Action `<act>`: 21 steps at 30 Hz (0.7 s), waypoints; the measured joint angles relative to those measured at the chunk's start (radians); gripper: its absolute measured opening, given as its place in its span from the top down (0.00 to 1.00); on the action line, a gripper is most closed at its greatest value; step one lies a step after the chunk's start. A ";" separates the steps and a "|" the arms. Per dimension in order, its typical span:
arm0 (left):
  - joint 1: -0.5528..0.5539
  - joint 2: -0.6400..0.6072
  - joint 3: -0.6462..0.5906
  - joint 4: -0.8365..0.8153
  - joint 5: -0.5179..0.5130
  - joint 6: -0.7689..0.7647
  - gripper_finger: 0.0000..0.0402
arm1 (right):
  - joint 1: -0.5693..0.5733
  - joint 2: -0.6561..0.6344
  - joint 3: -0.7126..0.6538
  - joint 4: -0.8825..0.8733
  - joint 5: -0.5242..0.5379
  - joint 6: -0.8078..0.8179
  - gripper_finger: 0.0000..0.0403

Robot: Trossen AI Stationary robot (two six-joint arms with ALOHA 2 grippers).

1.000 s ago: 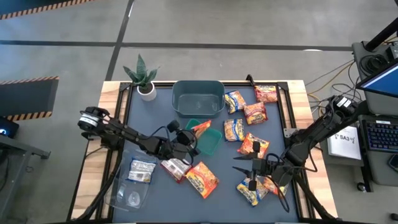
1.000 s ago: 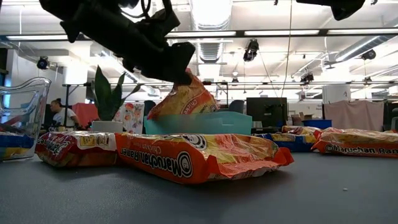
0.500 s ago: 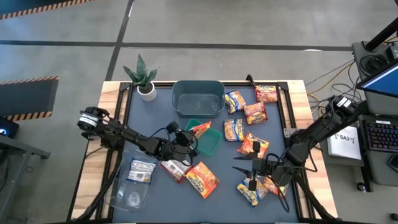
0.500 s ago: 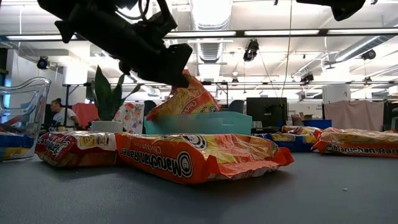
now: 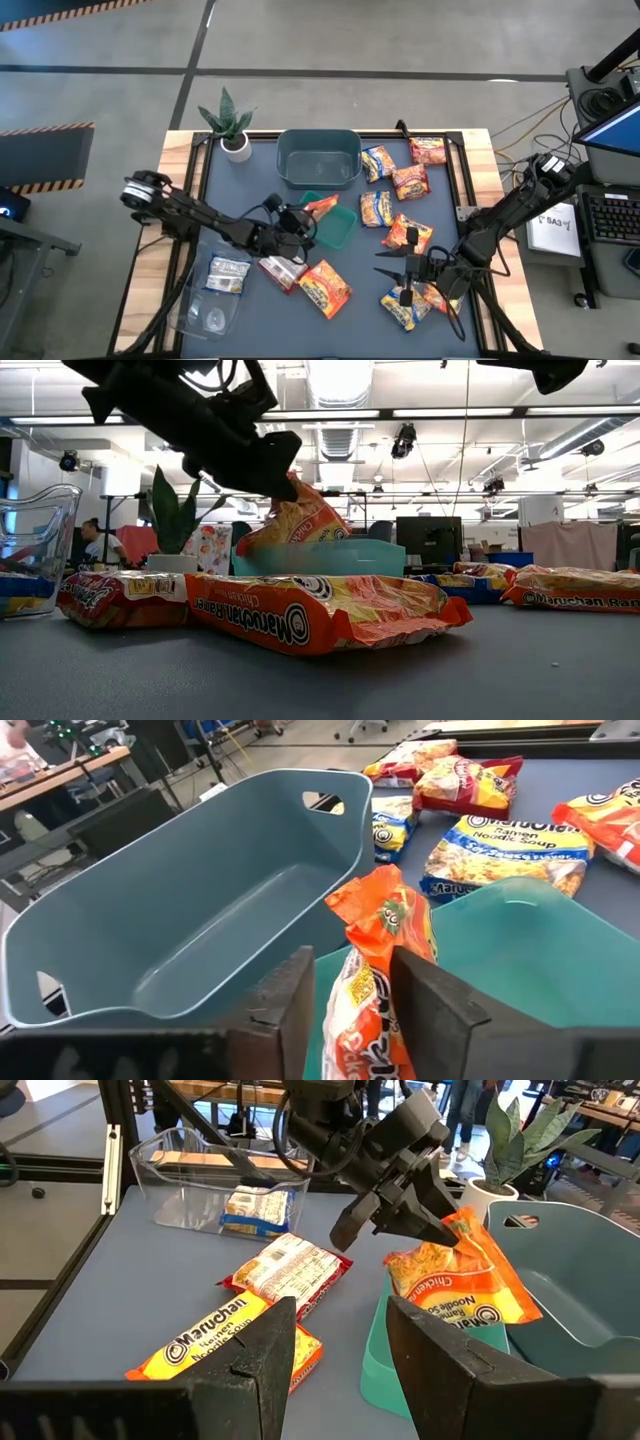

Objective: Sort Maruchan noodles
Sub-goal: Put the orange noodle pack into the green bin

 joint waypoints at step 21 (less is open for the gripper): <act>0.039 -0.047 0.014 -0.035 0.059 0.118 0.60 | 0.000 0.000 0.000 -0.002 0.000 -0.004 0.63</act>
